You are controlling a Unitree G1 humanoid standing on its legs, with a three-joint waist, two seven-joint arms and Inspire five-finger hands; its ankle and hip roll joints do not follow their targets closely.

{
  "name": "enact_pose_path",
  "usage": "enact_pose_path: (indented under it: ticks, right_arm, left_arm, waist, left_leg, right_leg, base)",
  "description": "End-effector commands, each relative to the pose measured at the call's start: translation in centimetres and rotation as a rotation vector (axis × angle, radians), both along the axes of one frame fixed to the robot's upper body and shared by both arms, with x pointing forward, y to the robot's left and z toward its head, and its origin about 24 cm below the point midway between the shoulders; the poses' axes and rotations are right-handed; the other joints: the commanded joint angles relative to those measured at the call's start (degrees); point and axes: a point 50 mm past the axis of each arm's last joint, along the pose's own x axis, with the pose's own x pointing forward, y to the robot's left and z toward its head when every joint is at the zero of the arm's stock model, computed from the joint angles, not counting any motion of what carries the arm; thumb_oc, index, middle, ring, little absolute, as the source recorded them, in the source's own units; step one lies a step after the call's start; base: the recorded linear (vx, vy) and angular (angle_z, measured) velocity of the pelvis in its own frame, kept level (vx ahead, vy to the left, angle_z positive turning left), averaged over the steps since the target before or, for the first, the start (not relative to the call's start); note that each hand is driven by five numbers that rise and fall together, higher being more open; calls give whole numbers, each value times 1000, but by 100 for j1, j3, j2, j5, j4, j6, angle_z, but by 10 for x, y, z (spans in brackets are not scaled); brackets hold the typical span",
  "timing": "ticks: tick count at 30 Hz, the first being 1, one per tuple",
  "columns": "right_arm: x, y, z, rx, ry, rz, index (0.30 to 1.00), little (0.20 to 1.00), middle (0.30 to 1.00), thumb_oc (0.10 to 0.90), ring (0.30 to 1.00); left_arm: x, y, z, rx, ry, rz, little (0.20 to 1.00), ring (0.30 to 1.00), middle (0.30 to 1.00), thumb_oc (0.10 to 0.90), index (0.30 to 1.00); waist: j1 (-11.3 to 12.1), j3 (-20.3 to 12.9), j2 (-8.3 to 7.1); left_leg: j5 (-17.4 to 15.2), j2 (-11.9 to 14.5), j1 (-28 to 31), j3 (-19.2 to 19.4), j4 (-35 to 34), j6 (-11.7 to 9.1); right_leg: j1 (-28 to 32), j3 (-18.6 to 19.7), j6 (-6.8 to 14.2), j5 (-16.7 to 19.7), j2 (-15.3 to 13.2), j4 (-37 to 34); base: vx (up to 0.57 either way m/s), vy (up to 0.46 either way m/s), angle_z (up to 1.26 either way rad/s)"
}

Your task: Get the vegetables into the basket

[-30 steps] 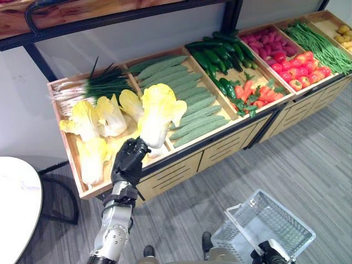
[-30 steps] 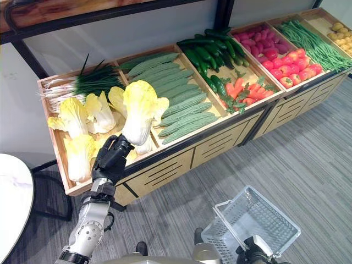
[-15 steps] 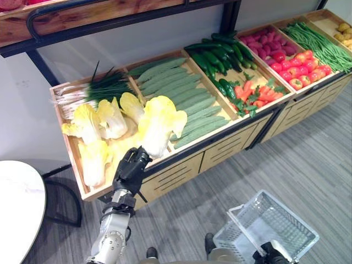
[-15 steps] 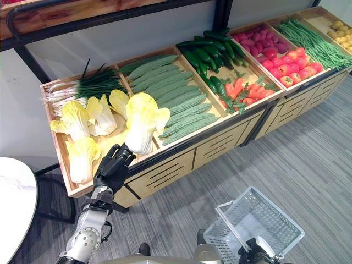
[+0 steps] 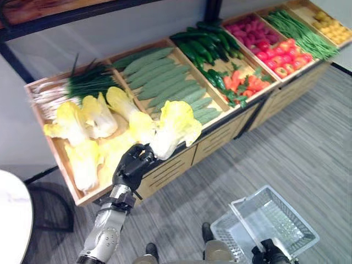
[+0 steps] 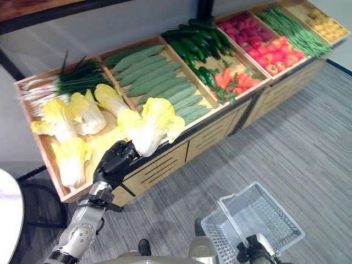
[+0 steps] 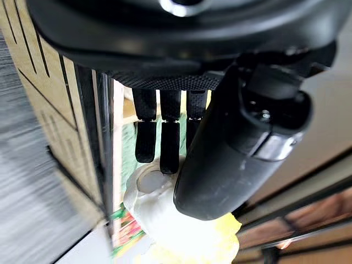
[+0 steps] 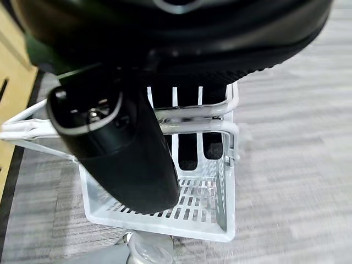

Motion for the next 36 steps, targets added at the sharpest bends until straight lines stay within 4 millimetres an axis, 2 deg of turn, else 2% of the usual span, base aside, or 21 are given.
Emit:
enact_pose_path:
  ticks: [1, 2, 3, 4, 5, 6, 7, 10, 11, 17, 21, 22, 23, 24, 25, 27, 28, 29, 31, 33, 36]
  right_arm:
    - [-1, 2, -1, -6, -1, 18, 300, 300, 300, 400, 300]
    - [-1, 2, -1, -6, -1, 18, 300, 300, 300, 400, 300]
    - [-3, 1, -1, -9, 10, 24, 300, 300, 300, 400, 300]
    - [-3, 1, -1, -9, 10, 24, 300, 300, 300, 400, 300]
    - [-5, 0, -1, -12, 18, 27, 300, 300, 300, 400, 300]
    - [-8, -1, -2, -16, 33, 24, 300, 300, 300, 400, 300]
    - [-6, -1, -1, -18, 30, 31, 300, 300, 300, 400, 300]
    - [-7, -2, -1, -17, 24, 35, 300, 300, 300, 400, 300]
    - [-11, -7, 0, -33, 29, 21, 300, 300, 300, 400, 300]
    - [-14, -15, 3, -57, 14, 2, 300, 300, 300, 400, 300]
    - [-11, -22, 7, -65, -14, -40, 300, 300, 300, 400, 300]
    - [-8, -32, 11, -99, -16, -47, 300, 300, 300, 400, 300]
    - [-6, -33, 12, -104, -21, -45, 300, 300, 300, 400, 300]
    - [-5, -34, 13, -108, -23, -42, 300, 300, 300, 400, 300]
    - [-5, -34, 13, -108, -23, -42, 300, 300, 300, 400, 300]
    - [-1, -36, 15, -118, -36, -27, 300, 300, 300, 400, 300]
    - [5, -43, 19, -146, -47, -28, 300, 300, 300, 400, 300]
    - [4, -41, 18, -144, -24, -16, 300, 300, 300, 400, 300]
    - [3, -40, 17, -139, -16, -8, 300, 300, 300, 400, 300]
    - [1, -39, 15, -135, 12, 1, 300, 300, 300, 400, 300]
    - [5, -36, 15, -124, -7, -8, 300, 300, 300, 400, 300]
  left_arm:
    - [21, -12, 59, 26, -325, -78, 300, 300, 300, 400, 300]
    - [21, -12, 59, 26, -325, -78, 300, 300, 300, 400, 300]
    - [20, -11, 59, 24, -326, -76, 300, 300, 300, 400, 300]
    - [20, -11, 59, 24, -326, -76, 300, 300, 300, 400, 300]
    - [19, -10, 63, 28, -343, -78, 300, 300, 300, 400, 300]
    - [16, -11, 62, 23, -341, -88, 300, 300, 300, 400, 300]
    - [14, -10, 61, 27, -342, -90, 300, 300, 300, 400, 300]
    - [15, -10, 59, 11, -334, -84, 300, 300, 300, 400, 300]
    - [15, -13, 59, -7, -336, -90, 300, 300, 300, 400, 300]
    - [17, -20, 58, -92, -327, -83, 300, 300, 300, 400, 300]
    - [18, -23, 55, -141, -314, -81, 300, 300, 300, 400, 300]
    - [19, -29, 56, -185, -322, -90, 300, 300, 300, 400, 300]
    - [19, -30, 55, -194, -316, -87, 300, 300, 300, 400, 300]
    - [17, -30, 54, -206, -317, -80, 300, 300, 300, 400, 300]
    - [17, -30, 54, -206, -317, -80, 300, 300, 300, 400, 300]
    - [17, -28, 54, -225, -315, -60, 300, 300, 300, 400, 300]
    - [19, -30, 58, -247, -332, -57, 300, 300, 300, 400, 300]
    - [18, -32, 59, -265, -338, -69, 300, 300, 300, 400, 300]
    - [18, -34, 60, -265, -344, -80, 300, 300, 300, 400, 300]
    - [17, -36, 61, -261, -349, -112, 300, 300, 300, 400, 300]
    - [16, -38, 62, -263, -352, -125, 300, 300, 300, 400, 300]
  waist:
    - [101, -145, -22]
    - [99, -140, -22]
    - [146, -172, 5]
    - [147, -172, 5]
    - [234, -197, 29]
    - [276, -238, 9]
    - [337, -298, -53]
    - [288, -354, -13]
    - [196, -379, 70]
    - [53, -310, 255]
    - [22, -160, 241]
    - [264, -17, 257]
    - [346, -1, 235]
    - [410, -1, 229]
    - [402, -17, 227]
    - [437, -25, 250]
    - [539, 4, 336]
    - [535, -80, 375]
    - [526, -135, 374]
    - [531, -286, 293]
    - [510, -328, 251]
  left_leg:
    - [-349, 209, -16, 8, 38, 1]
    - [-351, 208, -11, 6, 38, 1]
    - [-357, 218, -40, 115, 38, 40]
    - [-357, 217, -39, 116, 38, 40]
    - [-339, 214, -51, 273, 38, 76]
    - [-466, 184, -4, 271, 49, 49]
    - [-440, 177, -4, 437, 40, 14]
    - [-314, 317, 30, 544, 61, -116]
    - [-186, 464, 65, 584, 58, -264]
    - [121, 819, 101, 623, 104, -541]
    - [58, 1170, -151, 614, 1030, -756]
    - [280, 924, -594, -642, 1347, -700]
    - [133, 720, -736, -1178, 1230, -620]
    - [82, 620, -853, -1595, 1077, -590]
    - [95, 615, -873, -1602, 1071, -589]
    - [248, 603, -1012, -2033, 793, -600]
    - [466, 400, -1217, -2753, 518, -608]
    - [362, 334, -1041, -2834, 394, -541]
    - [343, 317, -967, -2769, 344, -508]
    - [174, 163, -687, -2431, 218, -285]
    - [64, 53, -609, -2234, 212, -175]
  right_leg:
    - [-149, -770, 335, -290, -416, 919]
    - [-147, -772, 335, -297, -418, 928]
    - [-42, -1003, 217, -568, -369, 1205]
    - [-43, -1002, 217, -570, -370, 1208]
    - [30, -1355, 170, -724, -413, 1457]
    - [254, -1482, 247, -895, -393, 1347]
    - [406, -1668, 285, -840, -363, 954]
    - [589, -1699, 184, -974, -140, 473]
    - [738, -1703, 113, -1029, 23, 234]
    - [817, -1621, -108, -1214, 362, 189]
    - [900, -1561, -312, -1325, 550, 169]
    - [837, -1269, -475, -1325, 662, 203]
    - [828, -1118, -473, -1332, 658, 205]
    - [818, -977, -455, -1326, 655, 200]
    - [799, -983, -455, -1321, 651, 199]
    - [786, -758, -434, -1304, 691, 180]
    - [798, -517, -446, -1324, 767, 152]
    - [860, -267, -408, -1379, 759, 174]
    - [878, -235, -376, -1389, 703, 186]
    - [847, 14, -192, -1370, 477, 301]
    - [759, 193, -53, -1290, 322, 326]
  base:
    - [-94, 72, -56]
    - [-128, 72, -42]
    - [-76, 32, -52]
    - [-137, 63, -50]
    - [-29, 37, -44]
    - [-52, -18, -48]
    - [21, -83, -64]
    - [30, -283, -97]
    - [41, -411, -16]
    - [19, -242, -27]
    - [7, -254, -18]
    - [17, -227, -42]
    - [48, -146, -53]
    - [69, -30, -77]
    - [87, -11, -93]
    - [121, 30, -90]
    - [233, 207, -77]
    - [208, 207, -77]
    - [157, 245, -107]
    - [172, 382, -61]
    - [34, 254, -42]
